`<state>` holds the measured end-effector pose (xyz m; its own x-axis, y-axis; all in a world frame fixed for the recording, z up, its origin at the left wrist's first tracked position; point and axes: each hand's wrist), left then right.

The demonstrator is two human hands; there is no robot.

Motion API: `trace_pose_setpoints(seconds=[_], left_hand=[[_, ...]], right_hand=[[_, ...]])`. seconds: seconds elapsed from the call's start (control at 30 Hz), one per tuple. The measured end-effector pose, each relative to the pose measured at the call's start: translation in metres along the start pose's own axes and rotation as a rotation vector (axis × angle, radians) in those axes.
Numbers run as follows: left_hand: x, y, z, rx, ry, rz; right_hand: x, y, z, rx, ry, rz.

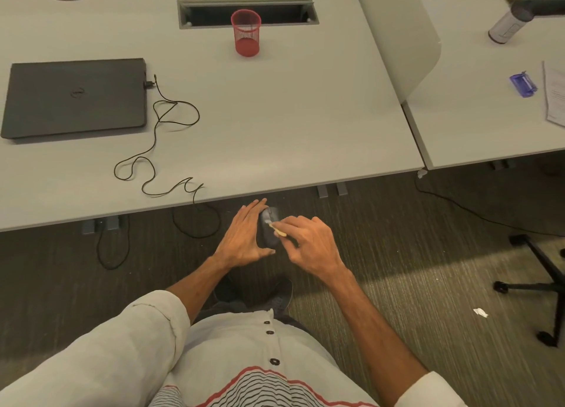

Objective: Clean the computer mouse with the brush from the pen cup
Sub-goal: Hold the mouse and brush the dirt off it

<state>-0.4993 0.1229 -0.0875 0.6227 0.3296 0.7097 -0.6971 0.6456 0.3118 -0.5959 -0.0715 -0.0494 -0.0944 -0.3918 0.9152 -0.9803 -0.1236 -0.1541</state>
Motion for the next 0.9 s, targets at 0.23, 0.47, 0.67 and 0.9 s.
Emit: trace_pose_setpoints(seconds=[0.23,0.47,0.67,0.9], left_hand=[[0.002,-0.002,0.001,0.022,0.015,0.014],[0.003,-0.001,0.001,0.028,0.045,0.025],[0.001,-0.001,0.002,0.023,0.051,0.003],[0.0,0.001,0.004,0.034,0.053,0.022]], right_hand=[[0.001,-0.003,-0.001,0.008,0.004,-0.088],[0.003,0.003,0.0,-0.066,-0.102,-0.02],[0.002,-0.004,-0.001,-0.036,-0.017,0.002],[0.006,0.005,-0.008,-0.013,-0.061,-0.154]])
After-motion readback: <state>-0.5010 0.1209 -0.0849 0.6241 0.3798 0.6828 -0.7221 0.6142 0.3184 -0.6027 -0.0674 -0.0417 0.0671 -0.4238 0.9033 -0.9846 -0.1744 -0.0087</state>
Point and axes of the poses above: each hand's wrist, its own y-axis away from the middle knuckle, its own x-axis out of the back of the hand, z = x × y, and after that the axes turned 2 degrees about x, right-handed
